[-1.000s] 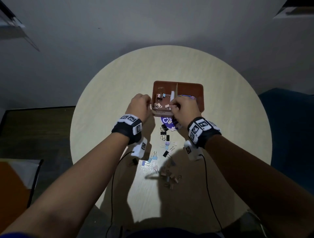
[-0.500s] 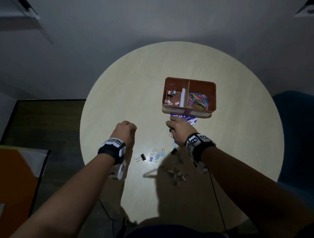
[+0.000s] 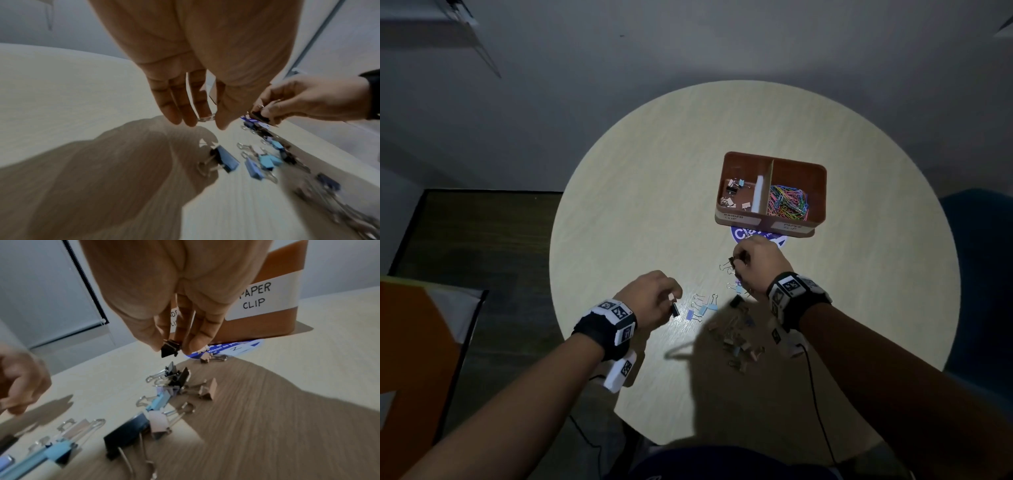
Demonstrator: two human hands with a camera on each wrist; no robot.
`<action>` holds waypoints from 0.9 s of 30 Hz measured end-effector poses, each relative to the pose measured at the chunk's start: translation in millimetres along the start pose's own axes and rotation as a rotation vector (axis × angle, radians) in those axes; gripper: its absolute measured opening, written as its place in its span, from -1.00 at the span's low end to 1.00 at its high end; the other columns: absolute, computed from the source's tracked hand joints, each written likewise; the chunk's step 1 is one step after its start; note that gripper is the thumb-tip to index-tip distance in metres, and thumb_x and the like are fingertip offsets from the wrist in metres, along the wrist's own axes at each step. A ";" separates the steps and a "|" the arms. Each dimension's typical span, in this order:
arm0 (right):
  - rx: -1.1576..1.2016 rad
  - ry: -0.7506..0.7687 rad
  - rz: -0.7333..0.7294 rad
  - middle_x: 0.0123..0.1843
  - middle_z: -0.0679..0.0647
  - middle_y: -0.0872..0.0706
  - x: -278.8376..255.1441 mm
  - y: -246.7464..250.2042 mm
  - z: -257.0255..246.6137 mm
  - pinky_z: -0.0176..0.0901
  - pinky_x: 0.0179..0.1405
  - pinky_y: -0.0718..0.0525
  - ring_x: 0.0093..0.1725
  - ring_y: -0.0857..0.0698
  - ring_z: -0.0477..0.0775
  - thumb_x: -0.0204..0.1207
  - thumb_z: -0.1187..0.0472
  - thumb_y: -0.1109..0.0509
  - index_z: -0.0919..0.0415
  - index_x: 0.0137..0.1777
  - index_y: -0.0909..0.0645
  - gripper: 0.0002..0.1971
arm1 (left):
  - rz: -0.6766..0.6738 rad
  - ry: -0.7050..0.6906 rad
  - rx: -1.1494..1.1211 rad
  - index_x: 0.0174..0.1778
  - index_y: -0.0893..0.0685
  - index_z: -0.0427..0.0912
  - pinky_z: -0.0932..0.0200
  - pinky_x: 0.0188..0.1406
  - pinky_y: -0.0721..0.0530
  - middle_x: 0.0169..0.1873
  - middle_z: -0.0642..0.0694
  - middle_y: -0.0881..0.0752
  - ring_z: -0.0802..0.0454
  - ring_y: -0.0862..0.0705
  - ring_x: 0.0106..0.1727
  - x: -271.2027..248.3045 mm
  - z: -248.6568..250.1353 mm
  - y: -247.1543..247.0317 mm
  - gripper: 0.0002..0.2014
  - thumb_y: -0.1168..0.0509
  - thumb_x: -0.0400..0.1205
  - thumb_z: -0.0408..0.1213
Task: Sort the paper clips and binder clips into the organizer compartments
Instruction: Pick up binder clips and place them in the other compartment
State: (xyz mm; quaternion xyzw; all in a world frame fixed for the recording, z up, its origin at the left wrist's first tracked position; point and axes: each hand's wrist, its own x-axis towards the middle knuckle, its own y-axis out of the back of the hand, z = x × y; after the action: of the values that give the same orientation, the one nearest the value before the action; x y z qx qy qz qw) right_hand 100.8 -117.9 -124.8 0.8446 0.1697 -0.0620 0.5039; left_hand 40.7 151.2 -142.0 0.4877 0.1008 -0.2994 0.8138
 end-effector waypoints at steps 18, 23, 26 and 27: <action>-0.119 0.028 -0.123 0.11 0.13 -0.68 13.3 0.7 -11.3 -0.12 0.07 -0.59 0.14 -0.64 0.16 0.41 0.40 -0.47 0.21 0.08 -0.66 -0.75 | 0.166 0.142 0.016 0.13 -0.71 -0.10 0.24 -0.07 -0.59 0.07 -0.05 -0.63 -0.03 -0.68 0.01 -15.1 27.8 -36.1 -0.74 -0.26 0.56 -0.35; -0.197 0.056 -0.198 0.18 0.15 -0.60 20.6 -10.1 -14.9 -0.04 0.13 -0.64 0.17 -0.61 0.18 0.40 0.51 -0.41 0.18 0.13 -0.61 -0.66 | 0.225 0.247 -0.124 0.10 -0.71 -0.01 0.24 0.00 -0.57 -0.02 0.03 -0.64 0.05 -0.65 0.02 -12.8 26.8 -27.1 -0.76 -0.33 0.54 -0.32; -0.239 0.064 -0.217 0.20 0.18 -0.59 22.0 -10.6 -15.4 0.02 0.14 -0.67 0.16 -0.61 0.20 0.44 0.46 -0.41 0.20 0.16 -0.60 -0.69 | 0.245 0.296 -0.193 0.02 -0.72 0.03 0.16 -0.01 -0.66 -0.08 0.05 -0.68 0.08 -0.67 -0.05 -11.6 27.6 -19.2 -0.79 -0.36 0.51 -0.31; -0.246 0.062 -0.216 0.19 0.18 -0.60 22.2 -10.2 -15.1 0.02 0.14 -0.67 0.16 -0.62 0.20 0.45 0.41 -0.42 0.20 0.16 -0.60 -0.70 | 0.257 0.307 -0.215 -0.02 -0.72 0.04 0.13 -0.04 -0.69 -0.10 0.05 -0.70 0.10 -0.68 -0.08 -11.1 29.2 -16.3 -0.80 -0.36 0.50 -0.31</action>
State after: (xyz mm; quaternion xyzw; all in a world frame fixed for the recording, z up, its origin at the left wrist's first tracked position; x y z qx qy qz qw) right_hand 117.0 -95.3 -132.1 0.7548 0.2814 -0.0684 0.5886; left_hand 18.5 125.0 -134.1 0.4470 0.1917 -0.1033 0.8676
